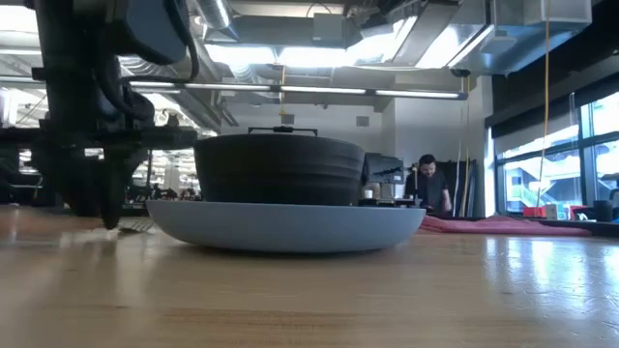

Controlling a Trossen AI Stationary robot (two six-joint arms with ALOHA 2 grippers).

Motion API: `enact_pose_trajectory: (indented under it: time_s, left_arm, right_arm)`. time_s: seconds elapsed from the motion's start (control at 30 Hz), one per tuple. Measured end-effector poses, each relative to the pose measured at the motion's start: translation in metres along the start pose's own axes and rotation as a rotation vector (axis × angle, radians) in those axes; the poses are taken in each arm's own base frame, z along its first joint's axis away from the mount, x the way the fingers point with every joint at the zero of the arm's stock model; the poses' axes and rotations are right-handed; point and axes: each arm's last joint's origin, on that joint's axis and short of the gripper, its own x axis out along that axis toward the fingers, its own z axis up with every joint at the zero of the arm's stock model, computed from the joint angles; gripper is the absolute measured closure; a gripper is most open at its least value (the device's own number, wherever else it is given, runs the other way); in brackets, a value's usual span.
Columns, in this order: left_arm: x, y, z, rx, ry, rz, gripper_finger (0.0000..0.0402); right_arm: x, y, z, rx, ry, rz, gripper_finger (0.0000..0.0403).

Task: Set table place
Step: Move the orange fork to the left side of the blue plate

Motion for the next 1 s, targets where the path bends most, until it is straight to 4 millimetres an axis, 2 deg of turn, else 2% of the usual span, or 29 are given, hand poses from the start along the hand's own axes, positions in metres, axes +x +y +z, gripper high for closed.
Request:
enact_pose_trajectory:
  time_s: [0.2,0.33,0.43,0.6,0.8,0.9,1.0]
  left_arm:
    - [0.014,0.0,-0.004,0.0,-0.005,-0.003,0.0287]
    - [0.009,0.0,0.0,-0.006,-0.007,-0.003,0.027]
    - [-0.002,0.006,0.011,0.027,-0.032,0.066,0.0268]
    - [-0.035,0.007,0.035,0.063,-0.058,0.08,0.0274]
    - [-0.076,0.008,0.067,0.069,-0.202,-0.011,0.0275]
    - [-0.084,0.014,0.078,0.06,-0.219,-0.009,0.0273]
    - [-0.076,0.021,0.08,0.069,-0.208,0.042,0.0274]
  right_arm:
    - [0.0,0.0,0.0,0.003,0.0,0.0,0.0309]
    - [0.0,0.0,0.001,0.007,-0.004,0.0,0.0309]
    - [0.0,0.0,0.002,0.006,-0.022,0.002,0.0309]
    - [0.001,-0.002,0.005,0.044,-0.048,0.0,0.0309]
    - [0.01,-0.007,0.007,0.155,-0.035,-0.029,0.0309]
    - [0.022,-0.006,0.003,0.149,0.014,-0.038,0.0309]
    - [0.038,-0.004,-0.002,0.139,0.075,-0.048,0.0309]
